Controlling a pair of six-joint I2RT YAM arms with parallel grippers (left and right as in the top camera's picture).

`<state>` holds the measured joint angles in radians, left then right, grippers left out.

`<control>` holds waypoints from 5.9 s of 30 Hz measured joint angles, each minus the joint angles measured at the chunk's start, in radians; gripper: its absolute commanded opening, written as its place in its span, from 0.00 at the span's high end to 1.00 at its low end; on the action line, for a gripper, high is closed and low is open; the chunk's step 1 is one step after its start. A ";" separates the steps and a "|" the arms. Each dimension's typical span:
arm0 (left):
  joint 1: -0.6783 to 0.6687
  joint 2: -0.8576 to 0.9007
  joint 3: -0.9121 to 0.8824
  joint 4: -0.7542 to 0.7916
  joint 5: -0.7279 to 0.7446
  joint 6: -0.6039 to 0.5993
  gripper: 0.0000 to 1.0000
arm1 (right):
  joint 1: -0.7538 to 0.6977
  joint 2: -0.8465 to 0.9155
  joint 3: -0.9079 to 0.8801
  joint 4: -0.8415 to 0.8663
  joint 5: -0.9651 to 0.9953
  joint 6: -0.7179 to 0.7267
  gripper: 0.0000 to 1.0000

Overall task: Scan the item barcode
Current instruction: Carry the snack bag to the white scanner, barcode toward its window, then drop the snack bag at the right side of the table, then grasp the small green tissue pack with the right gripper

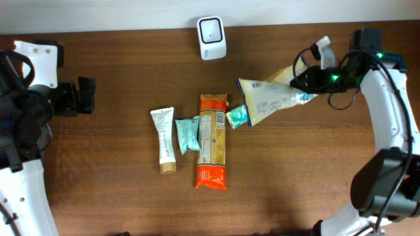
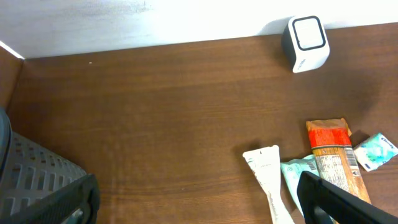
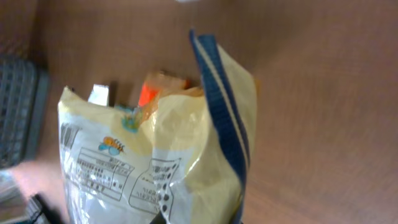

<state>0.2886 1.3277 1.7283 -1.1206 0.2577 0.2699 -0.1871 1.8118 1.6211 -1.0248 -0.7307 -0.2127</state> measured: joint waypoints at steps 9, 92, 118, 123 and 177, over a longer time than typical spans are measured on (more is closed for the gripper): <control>0.000 0.000 0.000 -0.001 0.000 0.000 0.01 | 0.254 -0.311 0.000 0.293 0.256 0.084 0.96; 0.000 -0.002 0.003 0.000 0.001 0.000 0.01 | -0.433 0.069 -0.087 -0.087 0.495 0.460 0.52; 0.000 -0.002 0.003 0.000 0.001 0.000 0.01 | 0.500 0.465 0.202 0.064 0.558 0.185 0.73; 0.000 -0.002 0.003 0.002 0.000 0.000 0.01 | 0.364 0.471 0.228 -0.330 0.540 0.179 0.68; 0.000 -0.002 0.003 0.000 0.000 0.000 0.01 | 0.289 0.565 0.299 -0.304 0.449 0.209 0.62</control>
<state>0.2886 1.3258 1.7309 -1.1202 0.2581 0.2703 0.1020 2.3764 1.9205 -1.3289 -0.2821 -0.0036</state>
